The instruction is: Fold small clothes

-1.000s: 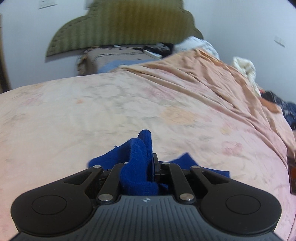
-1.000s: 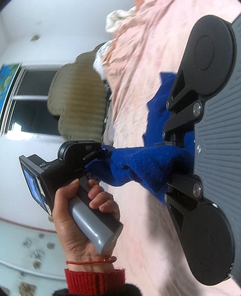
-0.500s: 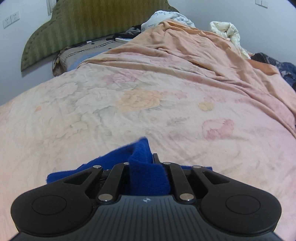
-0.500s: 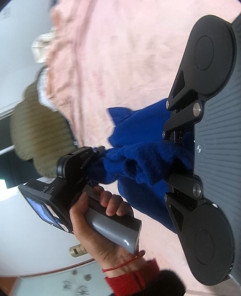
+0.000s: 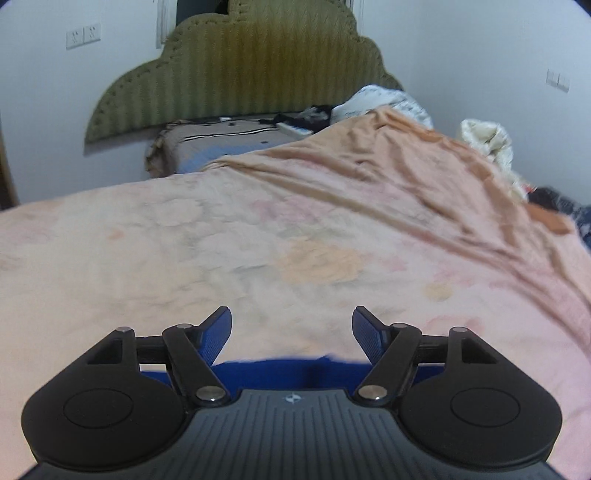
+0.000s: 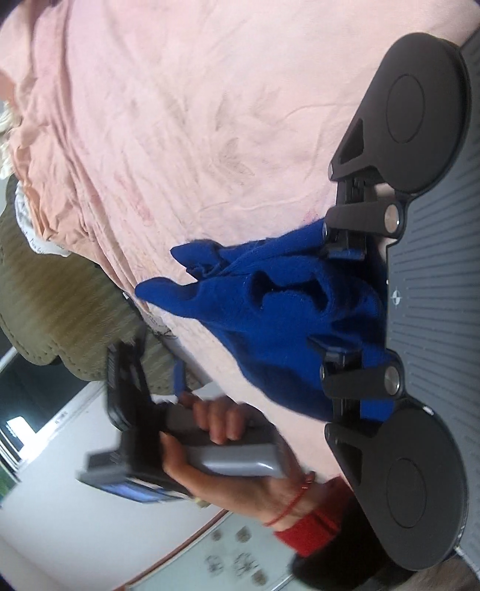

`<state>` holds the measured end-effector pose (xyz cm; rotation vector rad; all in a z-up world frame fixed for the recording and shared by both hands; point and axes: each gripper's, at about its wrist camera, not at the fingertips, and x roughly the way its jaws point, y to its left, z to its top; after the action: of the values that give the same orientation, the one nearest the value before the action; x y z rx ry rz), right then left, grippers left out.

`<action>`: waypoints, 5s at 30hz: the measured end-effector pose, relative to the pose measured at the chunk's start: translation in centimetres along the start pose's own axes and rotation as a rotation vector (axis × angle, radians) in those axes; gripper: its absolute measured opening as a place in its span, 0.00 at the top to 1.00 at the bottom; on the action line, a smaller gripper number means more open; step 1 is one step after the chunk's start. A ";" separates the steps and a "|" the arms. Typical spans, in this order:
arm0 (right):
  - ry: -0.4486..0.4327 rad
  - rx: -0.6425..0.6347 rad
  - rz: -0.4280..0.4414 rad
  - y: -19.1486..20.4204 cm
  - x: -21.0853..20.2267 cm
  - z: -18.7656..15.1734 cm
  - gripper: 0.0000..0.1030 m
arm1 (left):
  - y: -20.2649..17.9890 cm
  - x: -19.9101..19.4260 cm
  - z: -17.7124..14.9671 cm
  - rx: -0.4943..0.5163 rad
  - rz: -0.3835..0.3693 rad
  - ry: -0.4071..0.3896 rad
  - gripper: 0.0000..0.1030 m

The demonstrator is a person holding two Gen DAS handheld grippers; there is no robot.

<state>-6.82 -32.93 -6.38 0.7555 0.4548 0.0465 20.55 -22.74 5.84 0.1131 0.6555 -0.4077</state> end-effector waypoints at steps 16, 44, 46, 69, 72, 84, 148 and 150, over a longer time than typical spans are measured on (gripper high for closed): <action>-0.029 -0.363 -0.114 4.2 3.8 7.1 0.31 | 3.6 -8.9 -11.6 0.130 0.121 0.037 0.22; 0.143 -0.316 -0.172 2.3 8.7 7.6 0.03 | 3.9 -10.3 -14.3 0.118 0.132 0.032 0.19; 0.174 -0.296 -0.145 1.7 8.3 7.3 0.03 | 4.2 -10.7 -14.3 0.111 0.130 0.025 0.19; 0.265 -0.031 0.110 -0.2 3.9 3.0 0.78 | 9.4 -12.8 -19.2 -0.186 -0.218 0.100 0.49; 0.250 0.039 0.121 -0.7 3.7 2.6 0.78 | 10.1 -12.3 -19.2 -0.233 -0.296 0.118 0.85; 0.249 -0.076 0.067 2.9 1.9 -0.2 0.77 | 10.3 -15.7 -19.7 -0.094 -0.111 0.061 0.86; 0.137 -0.448 -0.416 13.4 -2.2 -7.9 0.00 | 8.7 -19.2 -23.9 -0.043 0.203 0.101 0.18; 0.137 -0.449 -0.419 13.4 -2.3 -7.9 0.00 | 8.7 -19.2 -24.0 -0.045 0.204 0.103 0.18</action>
<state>-10.55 -18.49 -1.54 0.2074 0.6974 -0.1879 -3.35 -2.89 -1.56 0.1575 0.7467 -0.1915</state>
